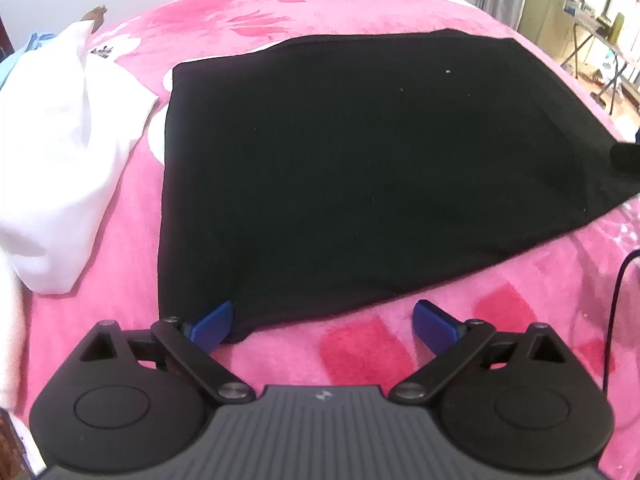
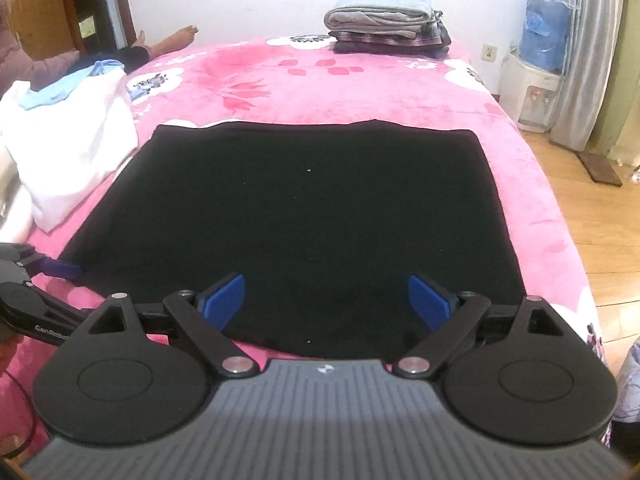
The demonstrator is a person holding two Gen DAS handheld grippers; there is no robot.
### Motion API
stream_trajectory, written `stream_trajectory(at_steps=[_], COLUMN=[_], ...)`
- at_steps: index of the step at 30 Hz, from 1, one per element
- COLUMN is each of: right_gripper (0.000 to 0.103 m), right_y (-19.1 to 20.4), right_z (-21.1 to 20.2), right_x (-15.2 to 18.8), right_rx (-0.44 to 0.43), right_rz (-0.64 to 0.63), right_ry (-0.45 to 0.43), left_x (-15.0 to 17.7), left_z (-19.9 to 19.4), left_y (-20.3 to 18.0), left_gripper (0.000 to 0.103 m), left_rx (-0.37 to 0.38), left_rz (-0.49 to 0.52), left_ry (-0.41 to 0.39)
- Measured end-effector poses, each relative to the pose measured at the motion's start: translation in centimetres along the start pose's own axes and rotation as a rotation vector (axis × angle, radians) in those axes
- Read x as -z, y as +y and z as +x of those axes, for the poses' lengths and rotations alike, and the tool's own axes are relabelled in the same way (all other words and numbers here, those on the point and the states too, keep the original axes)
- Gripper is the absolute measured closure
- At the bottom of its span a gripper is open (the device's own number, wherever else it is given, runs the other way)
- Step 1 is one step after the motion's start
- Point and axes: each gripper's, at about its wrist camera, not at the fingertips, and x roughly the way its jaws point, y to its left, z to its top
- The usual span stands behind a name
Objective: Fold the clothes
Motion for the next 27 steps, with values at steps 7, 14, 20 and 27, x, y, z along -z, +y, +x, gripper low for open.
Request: stream_trajectory(at_steps=[7,14,20,27], right_gripper=[0.003,0.002,0.002,0.003], right_y=[0.0,0.7,1.3,1.7], right_z=[0.6,1.5,3.0,4.8], right_x=[-0.2,-0.6,-0.8,-0.4], right_rx=[0.076,0.067,0.065,0.052], right_rz=[-0.016,-0.064,-0.137,-0.176], right_ry=[-0.02,-0.059,-0.048,-0.002], left_x=[-0.4,-0.6,-0.6,-0.8], left_z=[0.4,0.7,0.8,1.1], left_y=[-0.4,-0.8,-1.2,-1.4], left_gripper=[0.002,0.0,0.0,0.0], left_rx=[-0.018,-0.031,-0.049,-0.071], left_rz=[-0.012,-0.016,-0.016,-0.009], left_ry=[0.022,0.037,0.039,0.046])
